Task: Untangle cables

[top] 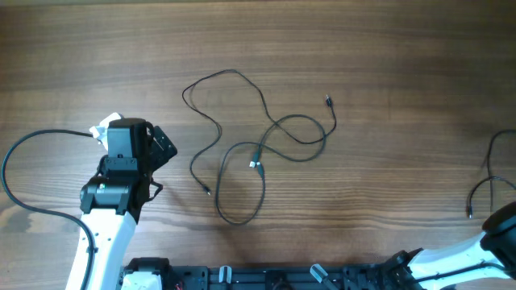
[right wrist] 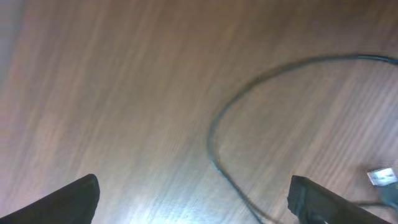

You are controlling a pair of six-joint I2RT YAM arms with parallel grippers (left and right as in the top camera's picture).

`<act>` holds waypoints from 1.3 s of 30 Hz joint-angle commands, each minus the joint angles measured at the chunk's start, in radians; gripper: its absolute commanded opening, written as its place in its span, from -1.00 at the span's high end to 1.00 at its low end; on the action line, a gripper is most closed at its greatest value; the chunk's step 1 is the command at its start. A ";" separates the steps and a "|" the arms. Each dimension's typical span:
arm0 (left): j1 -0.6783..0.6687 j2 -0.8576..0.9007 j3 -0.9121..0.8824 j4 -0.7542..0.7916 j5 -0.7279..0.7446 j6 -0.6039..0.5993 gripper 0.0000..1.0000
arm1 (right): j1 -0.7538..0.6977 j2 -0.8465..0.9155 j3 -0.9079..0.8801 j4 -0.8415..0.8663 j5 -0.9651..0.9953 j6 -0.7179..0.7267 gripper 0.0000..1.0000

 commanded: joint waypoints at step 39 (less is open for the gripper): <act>0.005 0.003 0.002 0.000 0.008 -0.006 -1.00 | 1.068 0.019 0.005 -0.176 -0.577 0.129 -1.00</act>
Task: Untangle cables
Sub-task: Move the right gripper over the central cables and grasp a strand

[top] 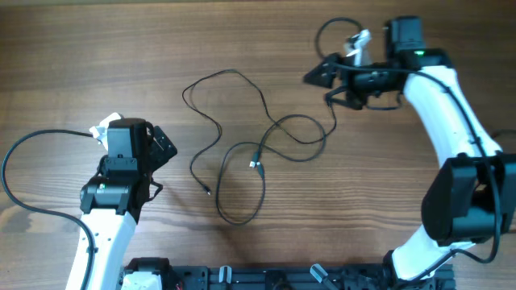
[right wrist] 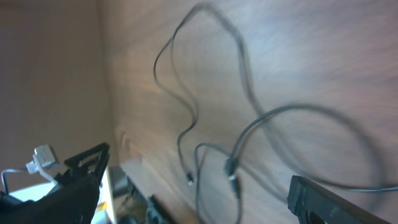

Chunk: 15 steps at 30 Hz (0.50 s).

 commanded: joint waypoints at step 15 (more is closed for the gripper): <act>0.005 0.003 0.002 0.001 0.008 -0.006 -1.00 | 0.443 0.019 0.004 0.081 0.303 0.694 -0.99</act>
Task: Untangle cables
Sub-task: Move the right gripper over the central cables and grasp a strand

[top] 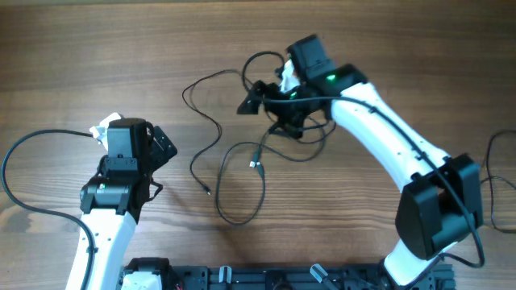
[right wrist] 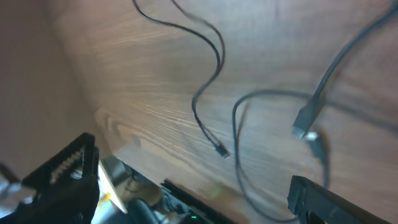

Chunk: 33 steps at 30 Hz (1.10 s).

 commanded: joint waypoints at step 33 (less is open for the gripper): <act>0.005 0.003 0.002 0.000 0.008 -0.006 -1.00 | 0.202 0.054 -0.074 0.083 0.421 0.461 -1.00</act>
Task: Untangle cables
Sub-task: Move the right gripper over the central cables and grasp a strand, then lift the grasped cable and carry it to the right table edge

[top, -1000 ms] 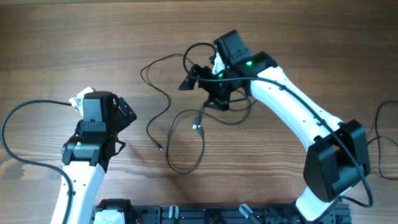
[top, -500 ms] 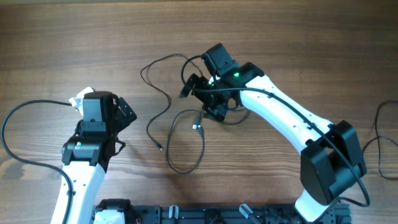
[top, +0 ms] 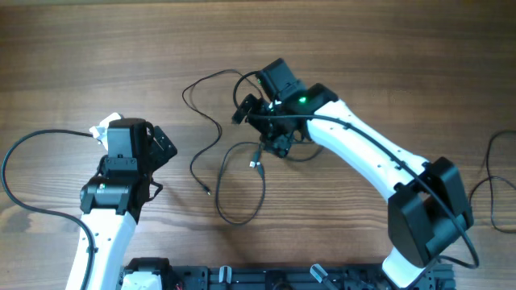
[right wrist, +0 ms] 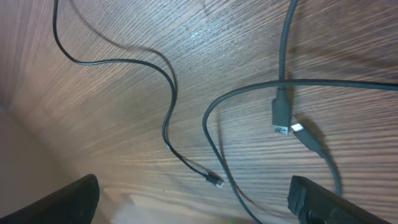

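Observation:
Two dark cables lie tangled mid-table. The thin cable (top: 211, 129) winds from the back left down to a small plug (right wrist: 214, 182). A thicker cable (top: 242, 213) loops toward the front and crosses it. Two of its plugs (right wrist: 280, 118) lie side by side in the right wrist view. My right gripper (top: 260, 133) hovers over the tangle's middle, open, its fingers (right wrist: 68, 202) spread wide with nothing between them. My left gripper (top: 164, 145) stays at the left, apart from the cables. Whether its jaws are open does not show.
Another dark cable (top: 490, 173) lies at the right edge of the table. My left arm's own lead (top: 12, 165) curves along the left side. The robot base (top: 266, 278) runs along the front edge.
My right gripper has shifted slightly left and forward over the tangle and remains open. The cables lie as before. My left arm has not moved.
My right arm was first at the front right corner, beside the separate cable. Then it stood at the back, right of the tangle, open. After that it was above the tangle's back part, and now over its middle. The cables and left arm kept their places.

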You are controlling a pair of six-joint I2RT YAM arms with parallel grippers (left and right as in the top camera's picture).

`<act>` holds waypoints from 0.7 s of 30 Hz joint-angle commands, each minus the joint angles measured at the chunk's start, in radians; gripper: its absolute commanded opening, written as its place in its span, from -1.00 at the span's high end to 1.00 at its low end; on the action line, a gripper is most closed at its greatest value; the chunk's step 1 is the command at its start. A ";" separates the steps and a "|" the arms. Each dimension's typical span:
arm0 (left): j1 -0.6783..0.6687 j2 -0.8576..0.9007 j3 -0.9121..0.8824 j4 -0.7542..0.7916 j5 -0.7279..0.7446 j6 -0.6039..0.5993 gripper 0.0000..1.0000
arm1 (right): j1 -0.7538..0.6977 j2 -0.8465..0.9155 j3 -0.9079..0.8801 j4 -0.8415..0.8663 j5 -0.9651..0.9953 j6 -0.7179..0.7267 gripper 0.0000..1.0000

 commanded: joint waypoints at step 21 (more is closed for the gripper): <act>0.005 0.003 0.002 0.000 0.008 -0.006 -1.00 | 0.105 0.322 -0.010 0.256 0.193 0.103 -0.20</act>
